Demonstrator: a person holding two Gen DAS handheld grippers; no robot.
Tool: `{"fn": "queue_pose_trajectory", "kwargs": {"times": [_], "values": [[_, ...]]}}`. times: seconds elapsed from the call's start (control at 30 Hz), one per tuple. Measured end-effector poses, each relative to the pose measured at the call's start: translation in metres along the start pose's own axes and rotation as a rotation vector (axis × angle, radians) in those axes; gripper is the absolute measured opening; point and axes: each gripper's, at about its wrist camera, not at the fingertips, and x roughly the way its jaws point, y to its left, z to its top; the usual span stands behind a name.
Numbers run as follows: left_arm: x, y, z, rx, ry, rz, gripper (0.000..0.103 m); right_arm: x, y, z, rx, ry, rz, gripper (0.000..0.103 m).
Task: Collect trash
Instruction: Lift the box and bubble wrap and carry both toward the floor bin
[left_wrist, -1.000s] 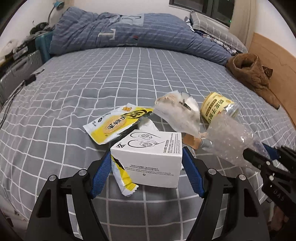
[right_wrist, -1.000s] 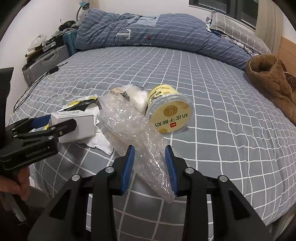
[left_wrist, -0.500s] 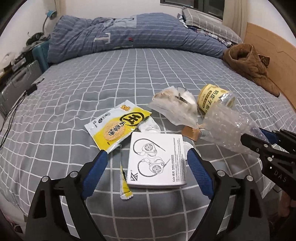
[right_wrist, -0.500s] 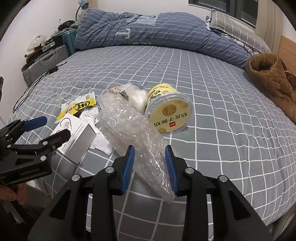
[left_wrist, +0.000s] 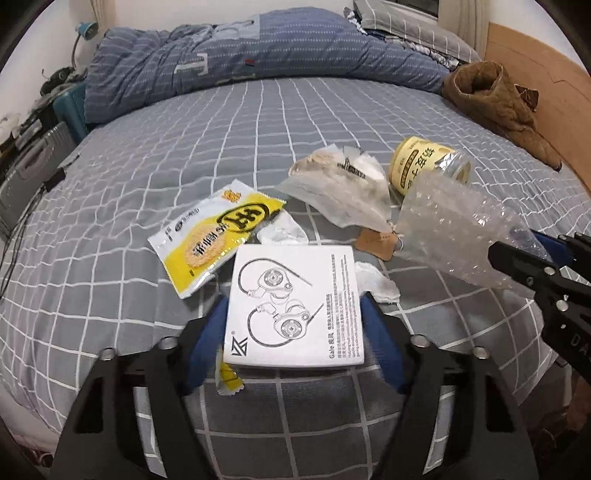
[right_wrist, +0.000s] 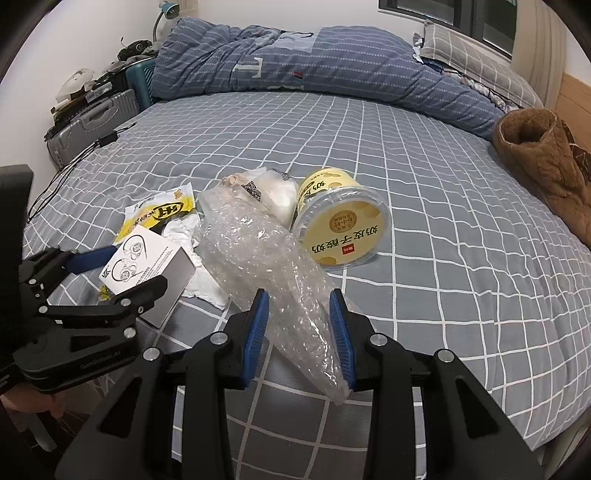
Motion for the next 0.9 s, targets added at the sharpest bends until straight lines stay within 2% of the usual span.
{"fn": "queue_pose_trajectory", "kwargs": {"times": [0.2,0.57,0.9], "values": [[-0.009,0.003,0.002,-0.016,-0.016,-0.032,0.068,-0.003,0.000,0.001,0.005,-0.009,-0.002,0.033],[-0.052,0.005,0.006,-0.033,-0.094,-0.015,0.068,-0.025,0.001,0.003,0.013,-0.048,-0.007,0.032],[-0.085,0.021,-0.016,-0.081,-0.120,-0.004,0.068,-0.043,0.005,-0.015,0.019,-0.055,-0.010,0.031]]}}
